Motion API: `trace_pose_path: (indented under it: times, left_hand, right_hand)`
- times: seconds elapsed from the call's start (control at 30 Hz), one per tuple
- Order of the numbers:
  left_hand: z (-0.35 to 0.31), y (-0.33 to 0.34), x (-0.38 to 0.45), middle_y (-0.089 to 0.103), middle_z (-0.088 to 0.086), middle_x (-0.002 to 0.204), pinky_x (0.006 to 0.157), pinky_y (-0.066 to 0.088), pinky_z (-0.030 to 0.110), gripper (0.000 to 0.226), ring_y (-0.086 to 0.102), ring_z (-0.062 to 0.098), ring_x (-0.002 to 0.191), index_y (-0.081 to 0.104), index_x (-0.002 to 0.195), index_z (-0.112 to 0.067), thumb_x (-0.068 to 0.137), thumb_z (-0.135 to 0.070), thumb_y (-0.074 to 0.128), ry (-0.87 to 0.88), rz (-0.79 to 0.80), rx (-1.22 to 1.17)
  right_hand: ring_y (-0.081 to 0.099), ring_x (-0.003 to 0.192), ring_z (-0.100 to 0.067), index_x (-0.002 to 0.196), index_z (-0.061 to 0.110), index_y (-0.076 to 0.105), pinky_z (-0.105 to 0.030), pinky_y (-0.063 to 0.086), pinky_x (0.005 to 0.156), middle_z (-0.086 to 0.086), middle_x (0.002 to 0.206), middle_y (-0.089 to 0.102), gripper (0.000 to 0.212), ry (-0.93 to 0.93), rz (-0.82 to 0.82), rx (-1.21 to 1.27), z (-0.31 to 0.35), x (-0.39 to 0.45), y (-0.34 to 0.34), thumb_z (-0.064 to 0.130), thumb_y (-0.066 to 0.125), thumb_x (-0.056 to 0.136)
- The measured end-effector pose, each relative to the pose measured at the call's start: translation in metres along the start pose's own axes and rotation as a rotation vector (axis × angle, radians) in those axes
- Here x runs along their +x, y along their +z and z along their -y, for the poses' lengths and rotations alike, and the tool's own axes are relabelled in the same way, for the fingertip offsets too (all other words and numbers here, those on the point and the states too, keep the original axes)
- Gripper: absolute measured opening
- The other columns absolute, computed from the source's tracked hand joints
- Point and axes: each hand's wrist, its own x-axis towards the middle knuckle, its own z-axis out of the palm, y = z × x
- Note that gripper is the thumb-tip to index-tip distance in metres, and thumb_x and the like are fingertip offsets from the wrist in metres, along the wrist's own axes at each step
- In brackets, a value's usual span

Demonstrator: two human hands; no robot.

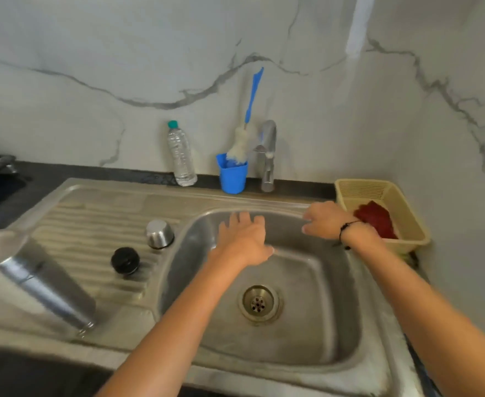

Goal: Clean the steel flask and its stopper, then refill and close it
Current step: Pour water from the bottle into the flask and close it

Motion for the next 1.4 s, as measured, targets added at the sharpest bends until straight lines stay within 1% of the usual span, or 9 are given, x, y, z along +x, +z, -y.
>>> trace_pose_path:
  times: [0.1, 0.33, 0.47, 0.67, 0.77, 0.9, 1.1, 1.23, 1.4]
  left_hand:
    - [0.034, -0.033, -0.044, 0.03, 0.016, 0.148, 0.111, 0.026, 0.041, 0.062, 0.028, 0.032, 0.136, 0.031, 0.144, -0.014, 0.093, -0.043, 0.051, -0.142, -0.245, -0.005]
    - [0.13, -0.099, -0.166, 0.05, 0.01, 0.132, 0.101, 0.028, 0.029, 0.042, 0.042, 0.026, 0.126, 0.052, 0.131, -0.012, 0.094, -0.03, 0.054, -0.307, -0.944, -0.234]
    - [0.195, -0.102, -0.2, 0.06, 0.003, 0.087, 0.071, 0.031, 0.022, 0.016, 0.053, 0.019, 0.087, 0.061, 0.095, -0.016, 0.096, -0.028, 0.05, -0.504, -1.088, -0.466]
    - [0.297, -0.032, -0.18, 0.052, 0.005, 0.075, 0.062, 0.041, 0.033, 0.039, 0.048, 0.019, 0.065, 0.057, 0.088, -0.011, 0.1, -0.042, 0.038, -0.871, -0.724, -1.008]
    - [0.31, 0.004, -0.166, 0.051, 0.004, 0.073, 0.054, 0.041, 0.026, 0.038, 0.044, 0.013, 0.057, 0.054, 0.099, -0.014, 0.102, -0.044, 0.032, -0.783, -0.249, -1.082]
    - [0.326, 0.03, -0.152, 0.057, 0.004, 0.066, 0.049, 0.045, 0.023, 0.034, 0.051, 0.012, 0.051, 0.054, 0.099, -0.013, 0.103, -0.038, 0.031, -0.555, 0.031, -1.154]
    - [0.351, 0.014, -0.133, 0.057, 0.005, 0.056, 0.052, 0.047, 0.028, 0.049, 0.053, 0.015, 0.049, 0.06, 0.078, -0.007, 0.102, -0.039, 0.032, -0.408, 0.067, -1.09]
    - [0.363, -0.024, -0.117, 0.067, 0.014, 0.113, 0.081, 0.05, 0.032, 0.045, 0.064, 0.027, 0.097, 0.059, 0.121, -0.018, 0.098, -0.051, 0.038, -0.182, -0.135, -1.0]
    - [0.366, -0.045, -0.107, 0.052, -0.017, 0.123, 0.088, 0.045, 0.022, 0.057, 0.053, -0.006, 0.097, 0.033, 0.143, -0.033, 0.094, -0.018, 0.056, 0.054, -0.284, -1.128]
  right_hand:
    - [0.055, 0.109, -0.025, 0.115, 0.006, 0.063, -0.033, 0.044, 0.091, -0.012, 0.119, 0.062, 0.033, -0.212, 0.047, 0.16, 0.073, -0.013, -0.009, 0.026, 0.052, 0.091]
    - [0.064, 0.078, -0.025, 0.097, 0.002, 0.068, -0.031, 0.05, 0.074, -0.016, 0.084, 0.068, 0.026, -0.522, 0.115, 0.497, 0.208, -0.024, -0.013, 0.023, 0.055, 0.09]
    - [0.068, 0.066, -0.032, 0.099, 0.011, 0.06, -0.033, 0.057, 0.061, -0.013, 0.076, 0.066, 0.033, -0.487, 0.251, 0.739, 0.266, -0.024, 0.0, 0.04, 0.043, 0.096]
    - [0.065, 0.054, -0.026, 0.14, 0.011, 0.036, -0.029, 0.056, 0.049, -0.023, 0.078, 0.066, 0.073, -0.307, 0.532, 0.891, 0.319, -0.015, 0.031, 0.064, 0.026, 0.091]
    - [0.066, 0.059, -0.028, 0.145, 0.014, 0.028, -0.033, 0.057, 0.057, -0.028, 0.085, 0.066, 0.083, -0.223, 0.641, 0.932, 0.332, -0.014, 0.046, 0.071, 0.019, 0.085]
    - [0.068, 0.063, -0.029, 0.144, 0.02, 0.027, -0.036, 0.058, 0.062, -0.029, 0.089, 0.066, 0.092, -0.129, 0.737, 1.08, 0.347, -0.015, 0.064, 0.075, 0.015, 0.071]
    - [0.069, 0.072, -0.023, 0.111, 0.006, 0.062, -0.042, 0.057, 0.08, -0.019, 0.087, 0.068, 0.055, -0.077, 0.597, 1.178, 0.374, -0.018, 0.052, 0.052, 0.036, 0.095]
    - [0.065, 0.084, 0.0, 0.125, 0.032, 0.053, -0.021, 0.054, 0.077, 0.002, 0.102, 0.067, 0.033, -0.214, 0.286, 1.285, 0.396, -0.01, 0.029, 0.036, 0.052, 0.092]
    - [0.058, 0.112, -0.017, 0.146, 0.04, 0.0, -0.04, 0.051, 0.091, 0.004, 0.133, 0.051, 0.109, -0.365, -0.137, 1.119, 0.402, 0.008, 0.024, 0.007, 0.072, 0.072]
